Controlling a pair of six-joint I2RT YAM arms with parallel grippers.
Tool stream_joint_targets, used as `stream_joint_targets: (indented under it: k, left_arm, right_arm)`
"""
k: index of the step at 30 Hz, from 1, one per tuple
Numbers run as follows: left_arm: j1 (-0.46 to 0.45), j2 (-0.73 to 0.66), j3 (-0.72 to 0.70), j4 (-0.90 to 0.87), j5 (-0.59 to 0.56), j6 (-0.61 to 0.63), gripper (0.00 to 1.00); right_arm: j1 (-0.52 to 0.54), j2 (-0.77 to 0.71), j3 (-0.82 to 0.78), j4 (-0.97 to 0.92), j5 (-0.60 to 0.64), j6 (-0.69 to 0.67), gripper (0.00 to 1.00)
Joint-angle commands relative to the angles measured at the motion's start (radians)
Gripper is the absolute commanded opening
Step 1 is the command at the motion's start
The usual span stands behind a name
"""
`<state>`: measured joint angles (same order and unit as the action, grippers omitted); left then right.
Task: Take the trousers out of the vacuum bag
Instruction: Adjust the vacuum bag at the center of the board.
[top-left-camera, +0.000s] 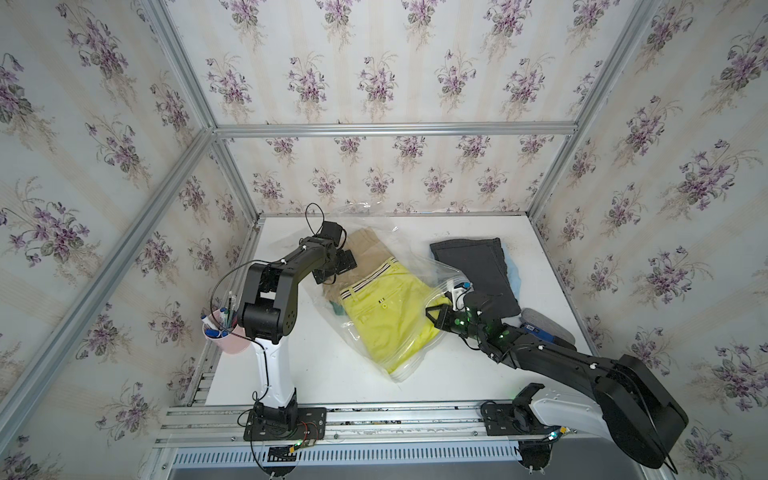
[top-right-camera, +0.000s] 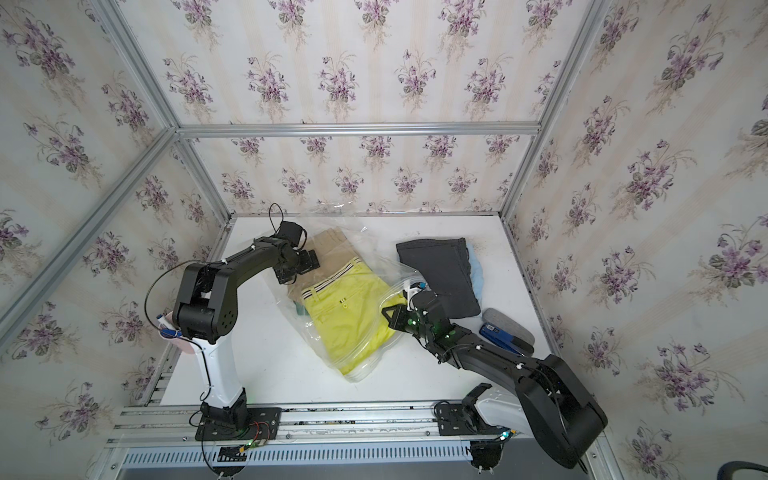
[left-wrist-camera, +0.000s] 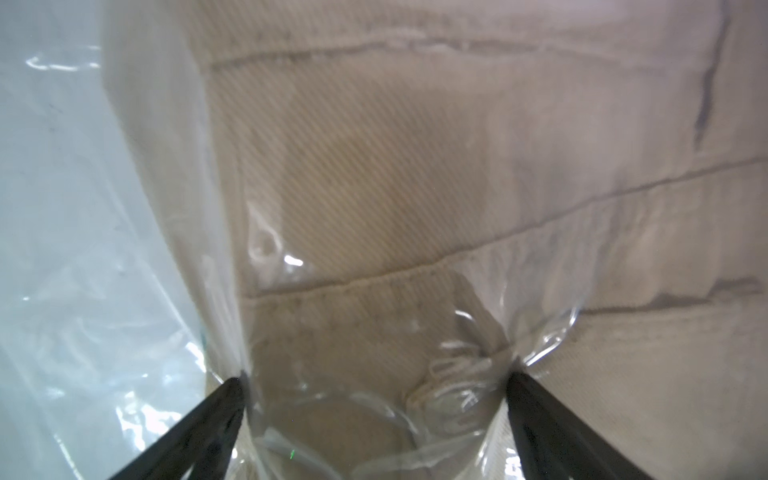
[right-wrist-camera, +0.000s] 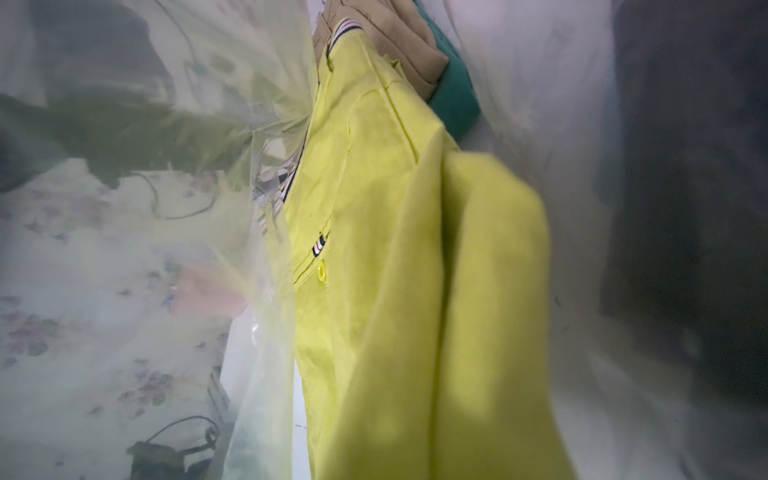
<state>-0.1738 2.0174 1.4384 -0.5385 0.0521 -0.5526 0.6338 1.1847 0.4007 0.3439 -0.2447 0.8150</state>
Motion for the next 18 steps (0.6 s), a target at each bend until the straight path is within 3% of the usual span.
stream_joint_targets:
  k: [1, 11, 18]
  left_arm:
    - [0.002, 0.006, -0.007, -0.009, -0.007, 0.027, 1.00]
    - [0.030, 0.032, 0.030, 0.035, 0.052, 0.031, 1.00]
    - [0.043, 0.057, 0.056, 0.037, 0.065, 0.034, 1.00]
  right_arm:
    - [-0.002, -0.013, -0.017, 0.066, -0.008, 0.002, 0.00]
    - [0.002, -0.154, -0.070, 0.015, 0.001, 0.127, 0.00]
    - [0.004, -0.391, -0.093, -0.261, 0.053, 0.101, 0.00]
